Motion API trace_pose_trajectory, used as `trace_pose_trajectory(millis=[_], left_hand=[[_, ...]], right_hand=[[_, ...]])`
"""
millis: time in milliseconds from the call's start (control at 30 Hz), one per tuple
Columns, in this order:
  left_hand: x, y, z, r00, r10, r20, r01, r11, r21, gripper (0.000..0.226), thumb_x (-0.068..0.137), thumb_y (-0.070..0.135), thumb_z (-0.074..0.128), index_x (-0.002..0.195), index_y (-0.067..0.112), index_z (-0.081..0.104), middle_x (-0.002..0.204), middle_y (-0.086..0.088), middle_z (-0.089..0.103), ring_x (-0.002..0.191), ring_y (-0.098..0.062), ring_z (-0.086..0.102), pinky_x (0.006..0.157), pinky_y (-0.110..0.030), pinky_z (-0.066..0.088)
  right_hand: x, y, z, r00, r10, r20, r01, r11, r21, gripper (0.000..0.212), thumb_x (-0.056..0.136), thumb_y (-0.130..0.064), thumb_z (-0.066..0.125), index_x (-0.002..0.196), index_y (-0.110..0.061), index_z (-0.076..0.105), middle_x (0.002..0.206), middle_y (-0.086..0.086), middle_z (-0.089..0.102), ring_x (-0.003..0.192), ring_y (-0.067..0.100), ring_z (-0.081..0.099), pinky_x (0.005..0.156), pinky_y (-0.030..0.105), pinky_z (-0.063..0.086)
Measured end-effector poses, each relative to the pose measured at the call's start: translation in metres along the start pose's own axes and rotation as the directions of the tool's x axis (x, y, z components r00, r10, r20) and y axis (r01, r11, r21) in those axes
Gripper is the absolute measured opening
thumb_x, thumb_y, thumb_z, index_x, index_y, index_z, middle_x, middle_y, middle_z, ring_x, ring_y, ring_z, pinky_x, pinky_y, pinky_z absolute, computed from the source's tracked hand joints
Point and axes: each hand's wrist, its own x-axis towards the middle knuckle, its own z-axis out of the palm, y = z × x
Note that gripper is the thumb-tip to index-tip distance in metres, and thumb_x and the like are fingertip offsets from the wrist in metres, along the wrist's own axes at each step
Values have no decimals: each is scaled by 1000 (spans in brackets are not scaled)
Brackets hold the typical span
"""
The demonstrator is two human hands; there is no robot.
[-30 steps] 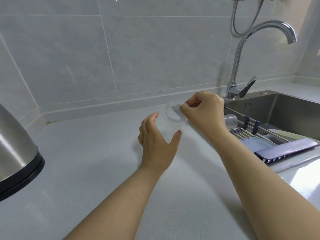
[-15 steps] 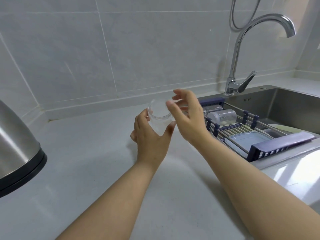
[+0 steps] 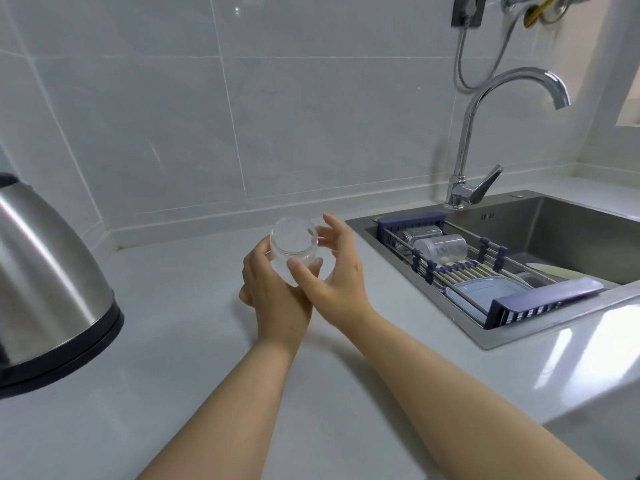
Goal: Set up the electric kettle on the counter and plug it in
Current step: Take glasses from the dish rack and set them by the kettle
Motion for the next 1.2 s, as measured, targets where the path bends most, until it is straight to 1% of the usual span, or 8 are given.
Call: trace_pose_trajectory(millis=[233,433,533,667,800,967,1067,1200], left_hand=[[0,-2,-26,998,-44,-40,43,998,-34,69,71,25,82,128,24,44,122,15,43,112,-1,39,105,-47,32],[7,-9,-61,1000,-12,18,12,1000,-8,71,70,29,83,129,25,44,122,16,43,112,-3,41,105,-39,29],[12,-18,-85,997,-30,68,29,999,18,78,67,34,84,131,25,41,124,15,44,117,-6,43,105,-32,24],[24,-31,-119,981,-93,173,98,995,-24,94,59,30,90,134,33,34,114,25,52,115,-4,50,106,-39,37],[35,-46,-152,966,-70,250,76,997,-14,85,63,26,88,133,29,39,112,20,57,111,1,53,88,-2,35],[47,-63,-166,977,-65,203,58,998,40,59,68,23,85,119,23,56,115,13,61,104,5,54,87,-9,40],[55,-73,-166,978,-69,195,61,997,48,63,70,18,84,127,20,56,123,11,60,111,-1,54,88,-10,39],[62,-88,-164,957,-175,231,149,981,124,82,71,8,82,141,19,42,139,5,50,125,-7,48,104,-28,41]], right_hand=[[-13,-13,26,998,35,-58,-35,999,0,80,75,-15,77,141,-20,32,123,-6,55,113,-7,49,90,3,35],[-25,-25,51,993,10,-121,-10,1000,0,84,73,-19,81,141,-18,33,118,-8,58,110,-4,53,91,7,38],[-31,-31,67,997,11,-72,-12,1000,-17,84,73,-22,82,140,-19,32,118,-13,57,110,-6,52,92,8,38],[-35,-32,82,1000,20,-19,-20,999,-25,84,73,-25,82,140,-22,31,118,-18,54,110,-7,51,95,12,39],[-36,-34,98,998,53,38,-53,999,9,84,73,-27,82,140,-28,30,118,-24,52,109,-5,52,96,14,42],[-33,-36,129,995,78,63,-81,995,51,81,74,-28,80,138,-30,32,120,-20,53,106,-1,56,90,13,45],[-26,-34,145,994,98,48,-101,992,74,78,75,-29,80,137,-30,32,120,-16,54,107,-1,55,90,14,46],[-13,-28,166,992,116,41,-119,990,78,78,75,-30,80,137,-28,33,120,-11,55,105,3,57,89,16,47]])
